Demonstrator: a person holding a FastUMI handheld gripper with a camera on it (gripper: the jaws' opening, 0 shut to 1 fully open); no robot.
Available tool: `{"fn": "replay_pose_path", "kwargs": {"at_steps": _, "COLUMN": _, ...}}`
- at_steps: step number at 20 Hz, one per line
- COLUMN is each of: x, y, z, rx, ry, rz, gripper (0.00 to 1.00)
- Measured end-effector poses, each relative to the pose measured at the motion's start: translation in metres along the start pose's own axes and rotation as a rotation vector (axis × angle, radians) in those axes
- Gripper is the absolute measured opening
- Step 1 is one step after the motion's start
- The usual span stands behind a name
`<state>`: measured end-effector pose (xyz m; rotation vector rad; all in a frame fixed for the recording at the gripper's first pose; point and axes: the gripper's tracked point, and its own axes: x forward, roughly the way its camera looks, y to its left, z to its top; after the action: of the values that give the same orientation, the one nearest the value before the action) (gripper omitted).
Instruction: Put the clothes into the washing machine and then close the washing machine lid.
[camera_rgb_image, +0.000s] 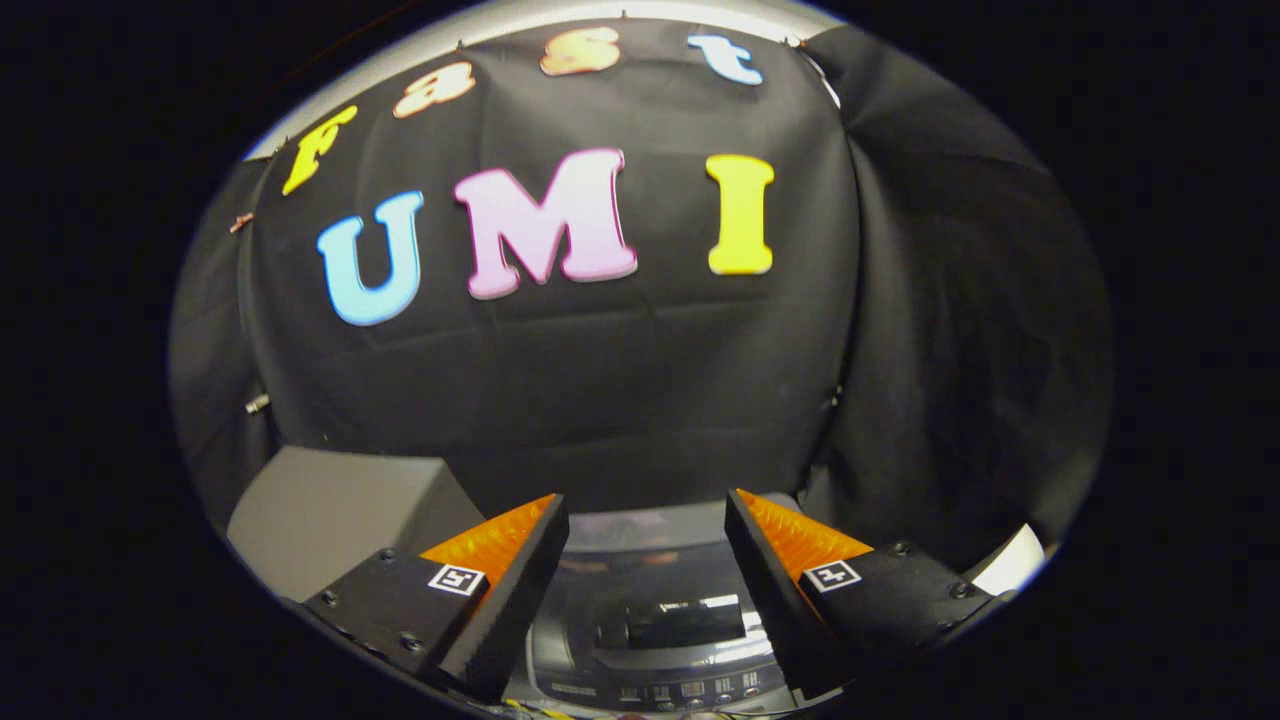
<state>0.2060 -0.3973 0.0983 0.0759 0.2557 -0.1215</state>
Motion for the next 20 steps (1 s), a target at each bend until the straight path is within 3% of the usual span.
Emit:
{"fn": "replay_pose_path", "kwargs": {"at_steps": 5, "x": -0.049, "y": 0.016, "z": 0.056, "rx": -0.022, "ry": -0.198, "rz": 0.027, "gripper": 0.99}}
{"fn": "replay_pose_path", "kwargs": {"at_steps": 12, "x": -0.095, "y": 0.044, "z": 0.088, "rx": -0.048, "ry": -0.305, "rz": 0.084, "gripper": 0.99}}
{"fn": "replay_pose_path", "kwargs": {"at_steps": 20, "x": -0.123, "y": 0.05, "z": 0.102, "rx": -0.078, "ry": -0.368, "rz": 0.088, "gripper": 0.99}}
